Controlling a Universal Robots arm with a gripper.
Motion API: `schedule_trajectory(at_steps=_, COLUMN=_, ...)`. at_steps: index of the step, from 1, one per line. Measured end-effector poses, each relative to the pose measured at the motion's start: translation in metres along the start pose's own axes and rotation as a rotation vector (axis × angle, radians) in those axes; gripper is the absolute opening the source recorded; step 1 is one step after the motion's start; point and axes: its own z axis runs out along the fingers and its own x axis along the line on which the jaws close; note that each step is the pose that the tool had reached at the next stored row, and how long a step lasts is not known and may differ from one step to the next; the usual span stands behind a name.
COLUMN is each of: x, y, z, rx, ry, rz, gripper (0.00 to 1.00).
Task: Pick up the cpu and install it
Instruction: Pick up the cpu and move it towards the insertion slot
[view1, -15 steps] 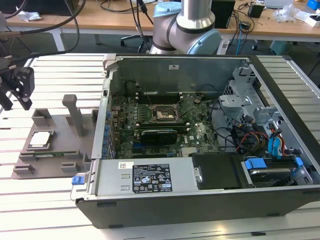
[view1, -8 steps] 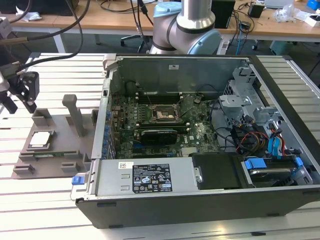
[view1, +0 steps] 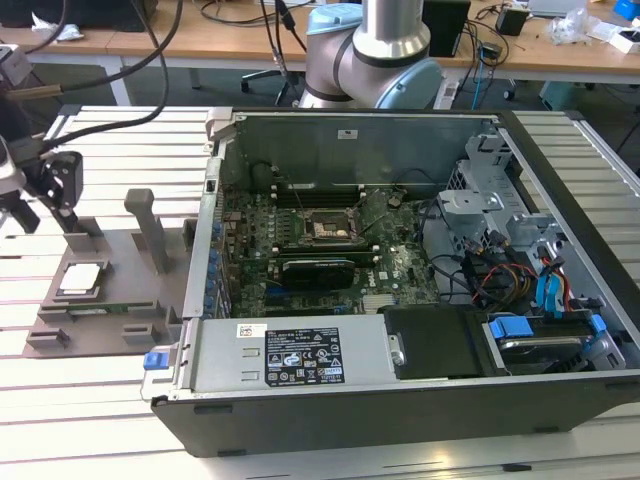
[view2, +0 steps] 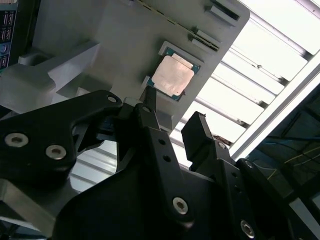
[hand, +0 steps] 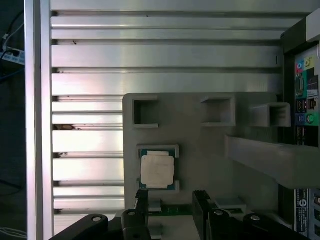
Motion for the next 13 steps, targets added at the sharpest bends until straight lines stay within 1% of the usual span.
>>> schedule_trajectory(at_steps=4, x=0.0001, y=0.0, z=0.0034, rx=-0.0001, ry=0.0, rz=0.0, gripper=0.48)
schedule_trajectory(at_steps=9, x=0.0002, y=0.0, z=0.0103, rx=0.0, ry=0.0, rz=0.0, gripper=0.48)
schedule_trajectory(at_steps=13, x=0.0003, y=0.0, z=0.0132, rx=-0.0001, ry=0.0, rz=0.0, gripper=0.48)
